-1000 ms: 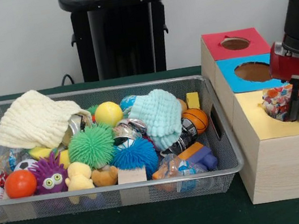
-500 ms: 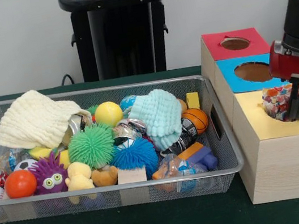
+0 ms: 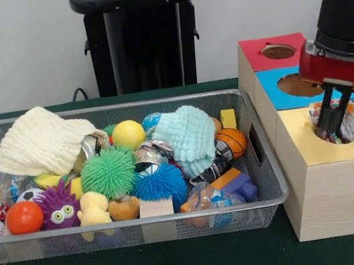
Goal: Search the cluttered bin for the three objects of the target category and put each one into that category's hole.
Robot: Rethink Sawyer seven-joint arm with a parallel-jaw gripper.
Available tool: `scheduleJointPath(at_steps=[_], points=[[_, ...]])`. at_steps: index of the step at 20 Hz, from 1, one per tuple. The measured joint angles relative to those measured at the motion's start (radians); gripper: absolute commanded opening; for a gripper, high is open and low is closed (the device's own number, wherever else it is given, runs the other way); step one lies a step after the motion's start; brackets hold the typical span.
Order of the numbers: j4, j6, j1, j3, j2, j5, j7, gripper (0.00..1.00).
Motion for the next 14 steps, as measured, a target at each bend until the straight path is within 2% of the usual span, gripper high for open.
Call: scheduleJointPath(at_steps=[7,14], points=[[0.045,0.0,-0.008,0.0,-0.026,-0.035,0.0,0.0],[0.056,-0.013,-0.021,0.005,-0.024,-0.053,0.0,0.0]])
